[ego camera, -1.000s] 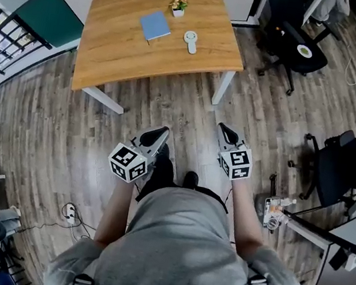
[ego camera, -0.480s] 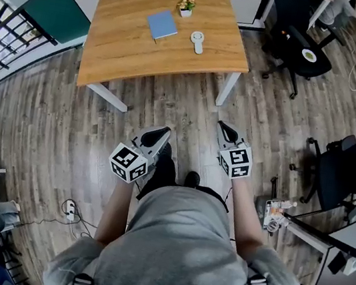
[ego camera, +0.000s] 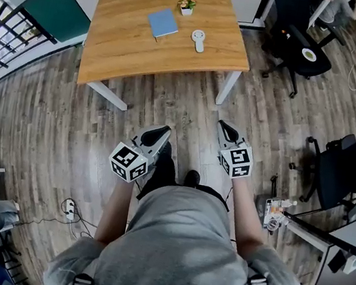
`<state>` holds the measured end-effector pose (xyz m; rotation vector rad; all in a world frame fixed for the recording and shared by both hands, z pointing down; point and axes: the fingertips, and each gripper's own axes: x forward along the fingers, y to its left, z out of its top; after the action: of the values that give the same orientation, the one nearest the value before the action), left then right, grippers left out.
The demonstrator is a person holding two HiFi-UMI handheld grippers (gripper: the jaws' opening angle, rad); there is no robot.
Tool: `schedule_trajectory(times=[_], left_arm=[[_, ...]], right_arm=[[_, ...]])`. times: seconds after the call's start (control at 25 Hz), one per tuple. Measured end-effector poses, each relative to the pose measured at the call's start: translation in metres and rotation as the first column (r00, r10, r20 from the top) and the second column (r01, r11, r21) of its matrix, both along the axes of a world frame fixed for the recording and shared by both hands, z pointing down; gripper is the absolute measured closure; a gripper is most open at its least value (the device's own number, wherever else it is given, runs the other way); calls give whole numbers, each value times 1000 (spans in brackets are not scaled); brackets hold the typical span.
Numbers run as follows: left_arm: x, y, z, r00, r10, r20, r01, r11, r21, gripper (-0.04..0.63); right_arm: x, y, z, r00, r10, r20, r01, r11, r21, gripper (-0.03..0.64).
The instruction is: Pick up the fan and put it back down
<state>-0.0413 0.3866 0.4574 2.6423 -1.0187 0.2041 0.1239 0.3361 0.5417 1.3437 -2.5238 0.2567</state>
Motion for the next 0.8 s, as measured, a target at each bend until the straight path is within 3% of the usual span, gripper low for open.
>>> schedule_trajectory(times=[0.4,0.8], left_arm=[[-19,3,2,999,-36,0,36,999,-6,565],[-36,-8,11,996,-85,9,85,996,-28,469]], right_arm=[[-10,1,-5,1000,5,14,-5,1000,27,590],[-17,-5,-6,999,-13,33,12,1000,29,563]])
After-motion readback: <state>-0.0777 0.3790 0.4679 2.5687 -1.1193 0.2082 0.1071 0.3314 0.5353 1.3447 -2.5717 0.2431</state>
